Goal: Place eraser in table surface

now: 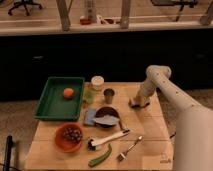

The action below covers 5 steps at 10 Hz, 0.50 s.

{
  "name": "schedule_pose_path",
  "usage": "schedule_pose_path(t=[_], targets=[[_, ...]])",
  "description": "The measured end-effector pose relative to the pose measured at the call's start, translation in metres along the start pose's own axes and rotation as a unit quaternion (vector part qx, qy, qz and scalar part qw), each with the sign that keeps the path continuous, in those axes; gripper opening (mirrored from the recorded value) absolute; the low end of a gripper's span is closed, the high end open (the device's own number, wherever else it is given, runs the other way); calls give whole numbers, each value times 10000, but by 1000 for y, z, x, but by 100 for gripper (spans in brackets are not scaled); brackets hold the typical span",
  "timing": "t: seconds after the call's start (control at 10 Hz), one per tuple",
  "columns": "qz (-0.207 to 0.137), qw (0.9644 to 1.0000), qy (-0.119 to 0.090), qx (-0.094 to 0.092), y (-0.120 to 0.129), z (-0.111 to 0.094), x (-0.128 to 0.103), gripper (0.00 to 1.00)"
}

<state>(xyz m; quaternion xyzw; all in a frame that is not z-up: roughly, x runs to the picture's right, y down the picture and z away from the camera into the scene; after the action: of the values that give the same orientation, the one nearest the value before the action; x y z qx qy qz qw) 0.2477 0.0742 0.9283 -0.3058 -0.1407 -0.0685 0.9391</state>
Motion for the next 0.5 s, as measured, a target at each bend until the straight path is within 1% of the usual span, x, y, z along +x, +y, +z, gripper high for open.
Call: schedule_pose_path(t=[0.1, 0.2, 0.3, 0.4, 0.5], targets=[[-109, 9999, -32, 5, -2, -14, -3, 0], [-109, 9999, -32, 5, -2, -14, -3, 0], [-581, 9981, -185, 53, -13, -67, -20, 0], [-732, 9970, -244, 65, -15, -80, -23, 0], [-877, 9957, -296, 55, -14, -86, -26, 0]])
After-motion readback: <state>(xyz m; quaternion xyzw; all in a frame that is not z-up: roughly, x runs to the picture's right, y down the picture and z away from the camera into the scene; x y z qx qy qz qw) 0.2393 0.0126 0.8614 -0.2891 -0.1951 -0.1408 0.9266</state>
